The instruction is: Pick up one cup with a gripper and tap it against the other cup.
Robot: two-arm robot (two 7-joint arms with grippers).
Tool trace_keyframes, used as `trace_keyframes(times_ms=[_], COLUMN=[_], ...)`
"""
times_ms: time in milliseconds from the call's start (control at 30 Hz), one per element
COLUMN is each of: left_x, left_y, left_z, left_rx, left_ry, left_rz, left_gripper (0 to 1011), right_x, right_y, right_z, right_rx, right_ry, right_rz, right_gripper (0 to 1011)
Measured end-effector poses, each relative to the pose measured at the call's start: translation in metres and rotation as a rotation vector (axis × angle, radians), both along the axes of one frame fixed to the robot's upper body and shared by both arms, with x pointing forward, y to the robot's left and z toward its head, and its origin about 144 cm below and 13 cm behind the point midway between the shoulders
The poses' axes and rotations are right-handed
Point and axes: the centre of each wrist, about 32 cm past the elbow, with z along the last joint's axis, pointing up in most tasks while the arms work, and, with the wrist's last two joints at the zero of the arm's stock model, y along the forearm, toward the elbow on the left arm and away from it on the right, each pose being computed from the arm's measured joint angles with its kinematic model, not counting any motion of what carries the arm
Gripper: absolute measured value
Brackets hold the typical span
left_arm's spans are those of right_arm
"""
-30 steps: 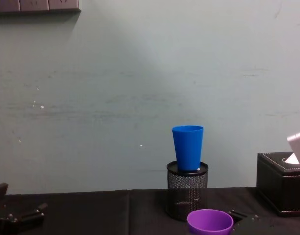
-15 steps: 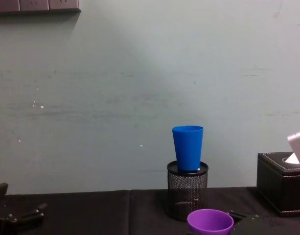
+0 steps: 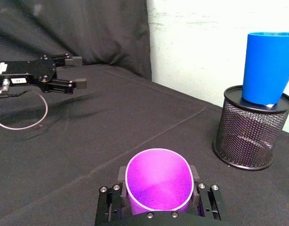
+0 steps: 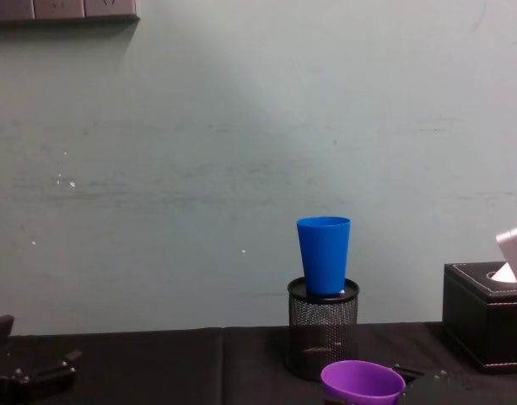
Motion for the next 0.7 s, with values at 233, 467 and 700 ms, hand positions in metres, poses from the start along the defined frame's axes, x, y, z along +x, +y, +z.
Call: trace_keyframes(times_ms=[233, 467, 700], left_x=[0.000, 0.000, 0.000], left_y=[0.000, 0.000, 0.000], left_z=[0.000, 0.000, 0.000], left_rx=[0.000, 0.000, 0.000], left_ry=[0.000, 0.000, 0.000], left_rz=[0.000, 0.000, 0.000], left_gripper=[1000, 1000, 1000], right_x=[0.000, 0.000, 0.001], right_y=[0.000, 0.002, 0.001], right_z=[0.000, 0.007, 0.025], right_rx=[0.000, -0.003, 0.013], right_ry=[0.000, -0.004, 0.002], right_rz=[0.000, 0.016, 0.016], right_gripper=[724, 724, 724])
